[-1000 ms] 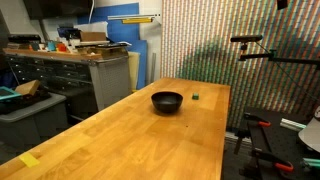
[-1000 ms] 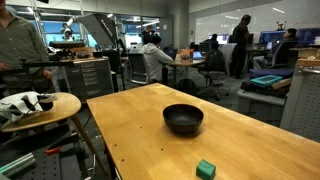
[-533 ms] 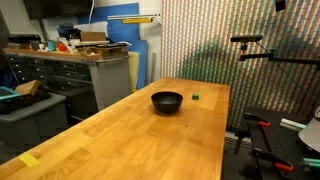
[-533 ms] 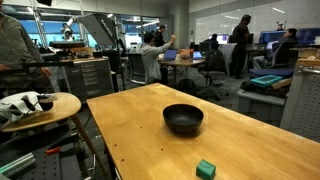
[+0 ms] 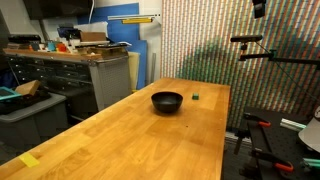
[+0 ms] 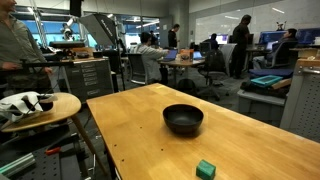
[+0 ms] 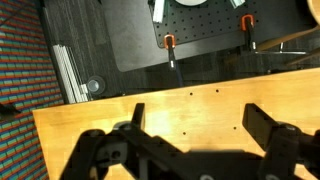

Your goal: Place the green block in the bowl

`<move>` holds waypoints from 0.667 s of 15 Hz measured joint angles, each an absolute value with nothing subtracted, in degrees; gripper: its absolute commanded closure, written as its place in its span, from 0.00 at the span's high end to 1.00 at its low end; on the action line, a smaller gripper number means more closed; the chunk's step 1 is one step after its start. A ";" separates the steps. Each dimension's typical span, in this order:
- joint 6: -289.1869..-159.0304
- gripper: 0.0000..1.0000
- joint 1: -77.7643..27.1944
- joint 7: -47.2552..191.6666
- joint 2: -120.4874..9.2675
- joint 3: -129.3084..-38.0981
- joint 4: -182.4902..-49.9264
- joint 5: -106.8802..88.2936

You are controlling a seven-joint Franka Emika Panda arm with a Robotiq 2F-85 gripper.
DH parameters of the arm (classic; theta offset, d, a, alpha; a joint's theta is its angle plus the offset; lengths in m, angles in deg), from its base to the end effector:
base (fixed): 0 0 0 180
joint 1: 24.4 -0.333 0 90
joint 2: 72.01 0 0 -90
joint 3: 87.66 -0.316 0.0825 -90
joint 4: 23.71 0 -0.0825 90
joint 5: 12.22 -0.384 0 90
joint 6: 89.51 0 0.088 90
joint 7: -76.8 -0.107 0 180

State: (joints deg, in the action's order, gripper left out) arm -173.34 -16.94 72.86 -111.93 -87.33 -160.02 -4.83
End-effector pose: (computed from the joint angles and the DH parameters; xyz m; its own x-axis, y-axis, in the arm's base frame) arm 0.3091 -0.0577 0.5449 0.9551 -0.2113 -0.2076 -0.1850 -0.9729 0.1387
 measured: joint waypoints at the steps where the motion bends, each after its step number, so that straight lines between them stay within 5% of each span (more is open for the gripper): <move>1: -175.07 1.00 -16.94 72.86 -111.19 -87.27 -160.18 -4.83; 10: -189.84 1.00 -16.95 77.04 -102.81 -86.44 -163.88 2.47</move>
State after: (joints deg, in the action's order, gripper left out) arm -189.84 -16.95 77.04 -102.81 -86.44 -163.88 2.47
